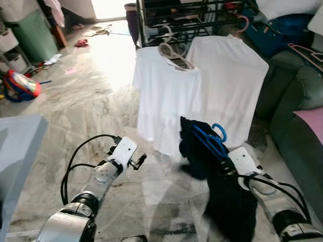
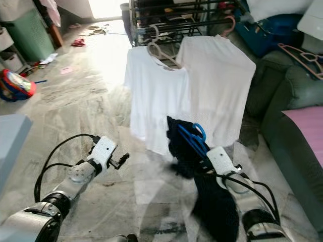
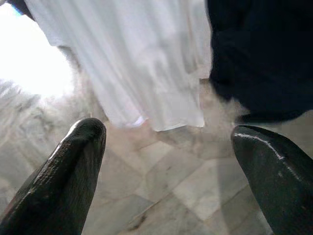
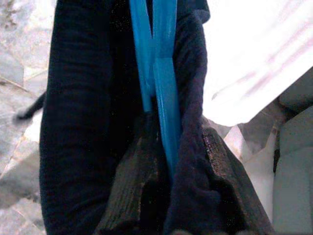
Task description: Hang hanger
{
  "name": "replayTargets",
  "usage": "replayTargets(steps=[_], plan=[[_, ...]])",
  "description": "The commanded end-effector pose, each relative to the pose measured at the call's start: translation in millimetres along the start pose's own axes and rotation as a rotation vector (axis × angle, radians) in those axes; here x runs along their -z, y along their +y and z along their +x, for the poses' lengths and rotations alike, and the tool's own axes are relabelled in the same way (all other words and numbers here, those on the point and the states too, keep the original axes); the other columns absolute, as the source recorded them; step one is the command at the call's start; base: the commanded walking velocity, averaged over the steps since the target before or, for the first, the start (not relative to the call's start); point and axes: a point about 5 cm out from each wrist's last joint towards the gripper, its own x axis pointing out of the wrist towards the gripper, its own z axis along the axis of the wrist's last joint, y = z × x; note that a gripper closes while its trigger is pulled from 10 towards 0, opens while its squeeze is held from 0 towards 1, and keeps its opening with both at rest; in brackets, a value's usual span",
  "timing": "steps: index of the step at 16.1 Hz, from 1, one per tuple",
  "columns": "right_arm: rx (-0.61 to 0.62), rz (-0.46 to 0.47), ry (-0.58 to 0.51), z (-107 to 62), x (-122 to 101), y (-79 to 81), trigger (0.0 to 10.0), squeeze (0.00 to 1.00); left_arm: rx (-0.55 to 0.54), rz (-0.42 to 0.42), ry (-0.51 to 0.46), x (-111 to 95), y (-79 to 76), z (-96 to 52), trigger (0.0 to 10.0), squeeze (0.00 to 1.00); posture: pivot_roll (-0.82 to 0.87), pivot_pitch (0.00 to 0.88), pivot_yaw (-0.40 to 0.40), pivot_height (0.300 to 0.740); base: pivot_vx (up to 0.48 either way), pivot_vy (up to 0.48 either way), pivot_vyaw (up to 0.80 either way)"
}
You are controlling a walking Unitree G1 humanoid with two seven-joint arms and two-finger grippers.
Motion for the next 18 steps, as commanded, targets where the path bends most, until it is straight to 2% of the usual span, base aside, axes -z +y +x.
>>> replayTargets(steps=[1,3,5,8,9,10,13,15,18], plan=[[0.029,0.015,-0.007,2.9,-6.0,-1.9,10.0,0.0,-0.046,-0.042,0.022,2.9,6.3,-1.3,10.0,0.0,-0.05,0.169,0.086,0.74,0.0,0.0,0.0],[0.037,0.054,0.016,3.2,-1.4,2.1,10.0,0.0,-0.117,-0.152,0.059,9.8,7.9,-2.5,10.0,0.0,-0.05,0.166,0.084,0.74,0.0,0.0,0.0],[0.037,0.141,0.032,4.1,3.5,11.0,10.0,0.0,-0.174,-0.231,0.129,26.4,6.0,-8.5,10.0,0.0,-0.05,0.153,0.069,0.74,0.0,0.0,0.0],[0.029,0.254,0.082,5.2,14.6,33.6,10.0,0.0,-0.256,-0.353,0.291,65.6,-3.5,-27.2,10.0,0.0,-0.04,0.135,0.046,0.74,0.0,0.0,0.0],[0.026,0.27,0.093,4.9,17.0,36.4,10.0,0.0,-0.255,-0.352,0.307,69.1,-5.6,-29.0,10.0,0.0,-0.03,0.132,0.044,0.74,0.0,0.0,0.0],[0.026,0.307,0.152,1.9,29.3,46.6,10.0,0.0,-0.266,-0.375,0.366,81.3,-13.2,-35.4,10.0,0.0,-0.02,0.122,0.034,0.74,0.0,0.0,0.0],[0.002,0.308,0.22,-4.7,46.6,62.4,10.0,0.0,-0.258,-0.368,0.415,92.1,-22.5,-41.7,10.0,0.0,-0.01,0.104,0.019,0.74,0.0,0.0,0.0],[-0.036,0.273,0.283,-12.1,62.1,76.4,10.0,0.0,-0.234,-0.351,0.447,100.0,-30.6,-46.8,10.0,0.0,0.0,0.088,0.007,0.74,0.0,0.0,0.0],[0.024,0.271,0.308,-19.0,73.8,77.3,10.0,0.0,-0.22,-0.331,0.506,111.9,-38.6,-55.5,10.0,0.0,0.03,0.068,-0.01,0.74,0.0,0.0,0.0]])
